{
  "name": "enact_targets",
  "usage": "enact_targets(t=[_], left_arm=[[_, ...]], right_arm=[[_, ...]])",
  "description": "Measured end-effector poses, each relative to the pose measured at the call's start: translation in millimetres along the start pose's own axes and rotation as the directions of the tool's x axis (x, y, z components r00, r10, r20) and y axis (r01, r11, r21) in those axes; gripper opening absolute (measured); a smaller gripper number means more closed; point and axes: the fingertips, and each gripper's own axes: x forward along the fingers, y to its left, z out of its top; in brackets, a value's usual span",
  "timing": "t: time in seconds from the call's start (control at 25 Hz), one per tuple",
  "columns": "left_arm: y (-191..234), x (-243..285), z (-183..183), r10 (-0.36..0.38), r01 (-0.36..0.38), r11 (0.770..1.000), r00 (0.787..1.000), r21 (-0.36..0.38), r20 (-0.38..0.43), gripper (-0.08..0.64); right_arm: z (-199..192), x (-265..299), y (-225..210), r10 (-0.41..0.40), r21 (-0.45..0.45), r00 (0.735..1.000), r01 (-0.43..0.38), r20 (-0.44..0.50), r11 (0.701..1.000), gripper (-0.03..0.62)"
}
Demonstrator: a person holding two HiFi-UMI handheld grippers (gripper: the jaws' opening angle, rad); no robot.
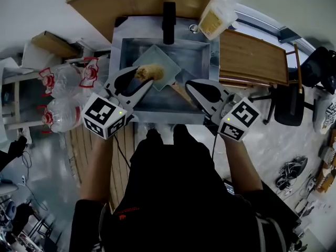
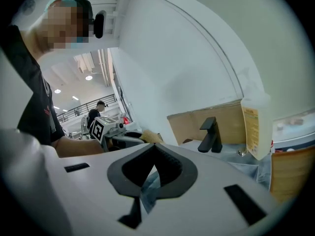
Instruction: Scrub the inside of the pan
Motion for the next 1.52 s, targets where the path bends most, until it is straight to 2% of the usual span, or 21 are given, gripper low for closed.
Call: enact_targets(t=[0.12, 0.48, 1.52], left_arm=[[-2, -13, 8, 0.007, -0.007, 1.0, 1.0, 0.007, 0.023, 0.176], [-3, -35, 14, 0.012, -0.009, 0.999, 0.996, -0.035, 0.089, 0.176], [2, -33, 28, -0.015, 0.019, 1.0, 0.993, -0.025, 0.12, 0.176]], right_arm=[[8, 0, 7, -0.011, -0.017, 1.0, 0.012, 0.007, 1.0, 0.005], [26, 1, 18, -0.023, -0.066, 1.0, 0.025, 0.018, 0.998, 0.005], [28, 22, 20, -0.009, -0.099, 0.999, 0.006, -0.031, 0.995, 0.005]])
